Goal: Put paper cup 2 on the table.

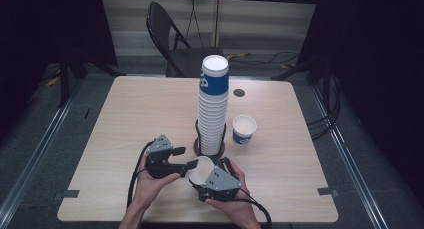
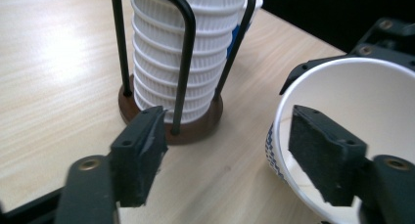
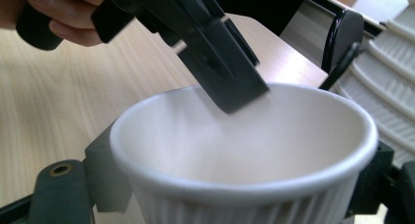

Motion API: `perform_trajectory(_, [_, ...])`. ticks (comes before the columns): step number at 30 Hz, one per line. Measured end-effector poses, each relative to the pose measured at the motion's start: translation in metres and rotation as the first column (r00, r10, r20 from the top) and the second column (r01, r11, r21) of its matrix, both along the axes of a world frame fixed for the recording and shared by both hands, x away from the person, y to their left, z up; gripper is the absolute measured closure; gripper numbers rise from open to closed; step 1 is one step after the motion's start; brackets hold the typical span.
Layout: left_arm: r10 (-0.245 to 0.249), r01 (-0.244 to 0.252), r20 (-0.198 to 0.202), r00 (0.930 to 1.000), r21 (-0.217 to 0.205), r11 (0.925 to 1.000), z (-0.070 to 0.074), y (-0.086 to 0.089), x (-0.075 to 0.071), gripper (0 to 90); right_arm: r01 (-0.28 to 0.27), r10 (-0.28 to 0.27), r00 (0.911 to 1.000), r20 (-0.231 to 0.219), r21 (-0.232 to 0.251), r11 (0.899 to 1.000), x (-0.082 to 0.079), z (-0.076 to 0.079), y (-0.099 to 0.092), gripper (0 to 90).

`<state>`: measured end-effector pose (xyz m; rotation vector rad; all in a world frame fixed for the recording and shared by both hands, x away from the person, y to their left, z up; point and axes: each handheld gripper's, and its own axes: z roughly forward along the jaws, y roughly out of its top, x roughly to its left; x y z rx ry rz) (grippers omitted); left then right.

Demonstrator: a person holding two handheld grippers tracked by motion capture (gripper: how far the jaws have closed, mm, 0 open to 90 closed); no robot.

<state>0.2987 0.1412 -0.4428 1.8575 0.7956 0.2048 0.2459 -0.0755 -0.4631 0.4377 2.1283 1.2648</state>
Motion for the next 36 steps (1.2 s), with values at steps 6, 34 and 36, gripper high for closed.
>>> perform_trajectory(6, [0.028,-0.026,0.043,0.9987,-0.036,0.9990,0.001,0.007,-0.003,25.0,0.054,-0.051,0.9970,-0.058,0.053,0.997,0.006,-0.004,-0.013,18.9])
perform_trajectory(34, [0.219,-0.217,0.123,0.9679,-0.031,0.9757,-0.041,0.035,-0.011,15.9,0.576,-0.530,0.8174,-0.226,0.311,0.756,0.056,0.004,-0.167,18.1])
perform_trajectory(36, [0.220,-0.218,0.130,0.9667,-0.034,0.9754,-0.041,0.034,-0.011,15.9,0.583,-0.531,0.8124,-0.241,0.325,0.744,0.063,0.002,-0.175,18.0])
